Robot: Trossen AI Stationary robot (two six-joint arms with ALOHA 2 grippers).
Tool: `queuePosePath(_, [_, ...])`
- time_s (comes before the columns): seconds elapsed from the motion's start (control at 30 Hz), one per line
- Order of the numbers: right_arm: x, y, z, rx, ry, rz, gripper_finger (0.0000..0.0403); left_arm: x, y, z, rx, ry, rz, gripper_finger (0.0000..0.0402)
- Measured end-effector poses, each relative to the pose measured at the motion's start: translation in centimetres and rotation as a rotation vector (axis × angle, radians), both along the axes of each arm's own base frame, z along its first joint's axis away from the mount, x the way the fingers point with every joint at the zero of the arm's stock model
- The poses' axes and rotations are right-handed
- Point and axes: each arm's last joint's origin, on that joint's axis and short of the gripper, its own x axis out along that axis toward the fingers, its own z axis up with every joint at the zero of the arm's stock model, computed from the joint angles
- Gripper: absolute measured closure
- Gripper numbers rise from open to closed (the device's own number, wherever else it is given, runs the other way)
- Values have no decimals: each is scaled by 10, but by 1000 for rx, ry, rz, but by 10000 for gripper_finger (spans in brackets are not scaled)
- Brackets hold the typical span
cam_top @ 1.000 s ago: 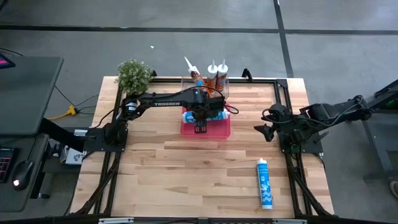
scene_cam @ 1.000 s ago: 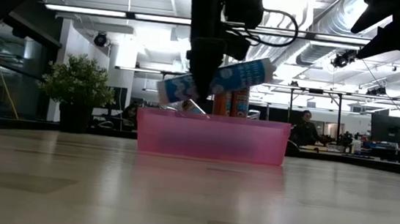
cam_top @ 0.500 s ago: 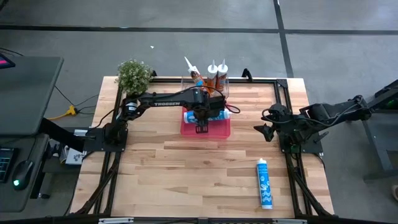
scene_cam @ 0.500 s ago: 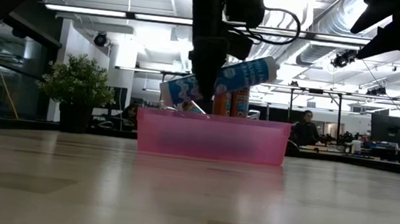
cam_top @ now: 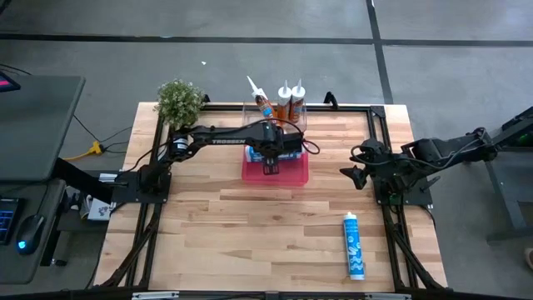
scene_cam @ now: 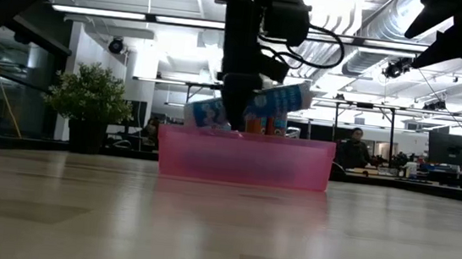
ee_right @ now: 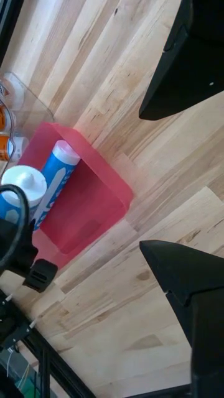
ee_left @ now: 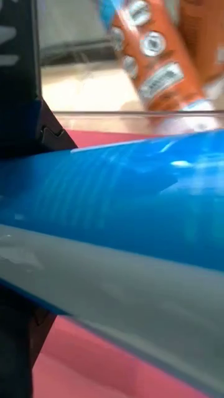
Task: Pick & place silicon tubes, Sealant and Lysol wipes
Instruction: Put the right blue sealant into the red container
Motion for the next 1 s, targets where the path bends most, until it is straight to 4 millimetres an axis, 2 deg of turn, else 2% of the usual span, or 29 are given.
queuePosePath(0.17, [0, 0, 0, 2, 0, -3, 76, 1, -6, 0, 51, 7, 1, 211])
queuePosePath(0.33, [0, 0, 0, 1, 0, -3, 76, 2, -13, 0, 19, 4, -24, 211])
queuePosePath(0.83, [0, 0, 0, 3, 0, -2, 76, 4, -14, 0, -31, -20, -32, 211])
queuePosePath(0.9, [0, 0, 0, 3, 0, -2, 76, 4, -14, 0, -29, -29, -30, 189])
queuePosePath(1.0, [0, 0, 0, 6, 1, 1, 76, 4, -14, 0, -27, -30, -29, 114])
